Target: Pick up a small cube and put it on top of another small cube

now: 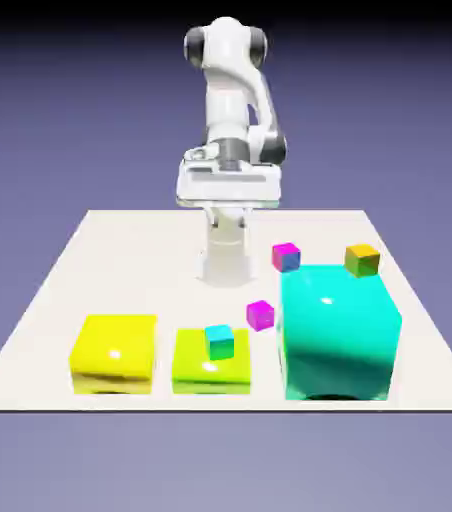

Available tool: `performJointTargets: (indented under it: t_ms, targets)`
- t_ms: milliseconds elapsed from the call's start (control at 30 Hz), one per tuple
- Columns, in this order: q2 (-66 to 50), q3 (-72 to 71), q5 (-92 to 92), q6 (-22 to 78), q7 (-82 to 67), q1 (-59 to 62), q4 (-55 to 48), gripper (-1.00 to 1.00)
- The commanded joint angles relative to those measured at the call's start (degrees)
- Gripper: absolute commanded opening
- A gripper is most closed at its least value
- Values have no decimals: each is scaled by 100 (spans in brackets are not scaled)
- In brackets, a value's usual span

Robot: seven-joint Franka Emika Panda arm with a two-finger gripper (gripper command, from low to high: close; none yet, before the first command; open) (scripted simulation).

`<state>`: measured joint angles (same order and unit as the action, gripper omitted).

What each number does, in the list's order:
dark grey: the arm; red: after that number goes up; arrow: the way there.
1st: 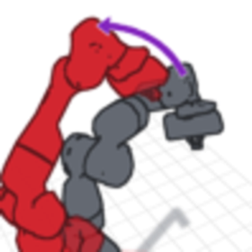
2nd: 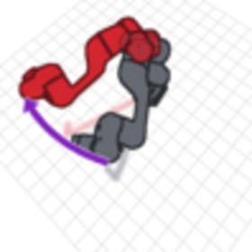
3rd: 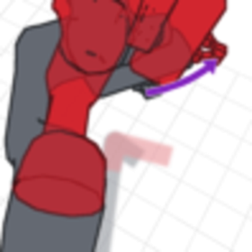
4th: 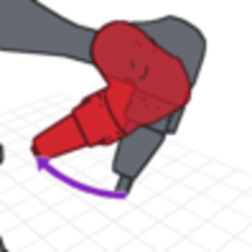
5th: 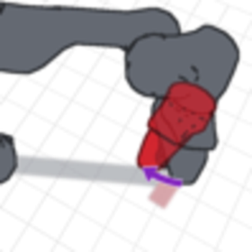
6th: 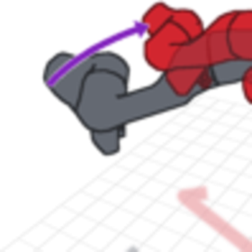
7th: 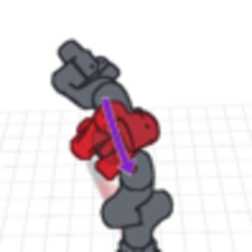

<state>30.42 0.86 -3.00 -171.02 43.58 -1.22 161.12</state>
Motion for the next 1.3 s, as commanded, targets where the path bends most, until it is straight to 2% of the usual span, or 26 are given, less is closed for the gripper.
performJointTargets:
  t_ms: [0,567,833,867,1133,1267]
  targets:
    - [-186,72,-250,248,93,-44,10,0]
    - [-3293,1268,-4416,4383,1654,-776,175,0]
    - [-4536,603,-6033,3765,555,-982,-3,0]
    - [-4536,603,-6033,3765,555,-982,-3,-100]
    - [-3221,1189,-4292,4476,1559,-843,152,-100]
    - [-2728,1433,-4389,4976,1986,-941,-563,-100]
